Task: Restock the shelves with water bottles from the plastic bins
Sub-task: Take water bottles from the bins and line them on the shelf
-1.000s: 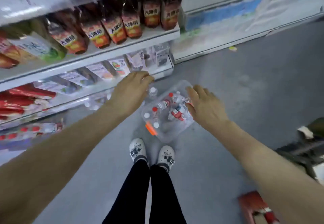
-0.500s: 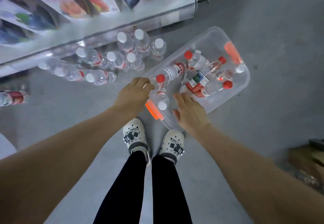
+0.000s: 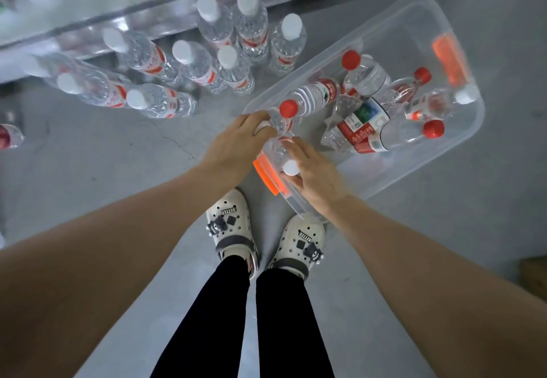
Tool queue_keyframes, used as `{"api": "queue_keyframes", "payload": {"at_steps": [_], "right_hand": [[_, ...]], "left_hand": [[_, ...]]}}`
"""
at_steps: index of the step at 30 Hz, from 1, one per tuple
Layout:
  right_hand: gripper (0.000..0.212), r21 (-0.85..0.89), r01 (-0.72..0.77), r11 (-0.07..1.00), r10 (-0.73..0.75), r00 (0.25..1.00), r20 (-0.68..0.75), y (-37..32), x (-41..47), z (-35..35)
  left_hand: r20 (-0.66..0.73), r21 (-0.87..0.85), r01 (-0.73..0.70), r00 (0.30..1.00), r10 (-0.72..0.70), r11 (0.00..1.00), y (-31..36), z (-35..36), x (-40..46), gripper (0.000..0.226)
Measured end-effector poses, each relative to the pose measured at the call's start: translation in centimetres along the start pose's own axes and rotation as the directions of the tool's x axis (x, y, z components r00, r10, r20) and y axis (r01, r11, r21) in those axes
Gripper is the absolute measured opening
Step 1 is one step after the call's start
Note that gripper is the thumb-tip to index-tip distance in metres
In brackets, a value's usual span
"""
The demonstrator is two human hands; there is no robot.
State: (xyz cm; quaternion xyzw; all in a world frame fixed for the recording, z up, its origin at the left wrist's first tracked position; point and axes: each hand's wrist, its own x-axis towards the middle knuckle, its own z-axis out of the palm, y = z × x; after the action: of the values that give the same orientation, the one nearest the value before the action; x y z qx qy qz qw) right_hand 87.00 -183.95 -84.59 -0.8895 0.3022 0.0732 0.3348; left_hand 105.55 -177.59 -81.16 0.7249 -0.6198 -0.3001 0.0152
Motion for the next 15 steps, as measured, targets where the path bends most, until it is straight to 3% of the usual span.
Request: {"api": "queue_keyframes", "payload": {"at_steps": [5,8,10,15], "right_hand": [[0.033,0.073,-0.172,0.982,0.171,0.985,0.018,-0.3,-0.5,-3.4],[0.035,0.035,-0.204,0.978,0.198,0.971,0.133,-1.1,-2.1,-7.9],[0.038,0.059,-0.245,0.968,0.229,0.954,0.192,-2.3,-3.6,-12.0],[0.040,0.259,-0.382,0.887,0.309,0.909,0.281,-6.8,-7.2,-24.5]], "left_hand": [[0.239,-0.002,0.065,0.969,-0.063,0.998,0.4,-1.7,0.4,0.062],[0.401,0.022,0.187,0.898,-0.180,0.982,1.7,-4.4,-0.3,0.058],[0.427,0.025,0.225,0.878,-0.214,0.974,3.0,-7.0,-1.6,0.058],[0.503,-0.118,0.254,0.849,-0.162,0.960,9.7,-15.9,-6.4,0.058]]}}
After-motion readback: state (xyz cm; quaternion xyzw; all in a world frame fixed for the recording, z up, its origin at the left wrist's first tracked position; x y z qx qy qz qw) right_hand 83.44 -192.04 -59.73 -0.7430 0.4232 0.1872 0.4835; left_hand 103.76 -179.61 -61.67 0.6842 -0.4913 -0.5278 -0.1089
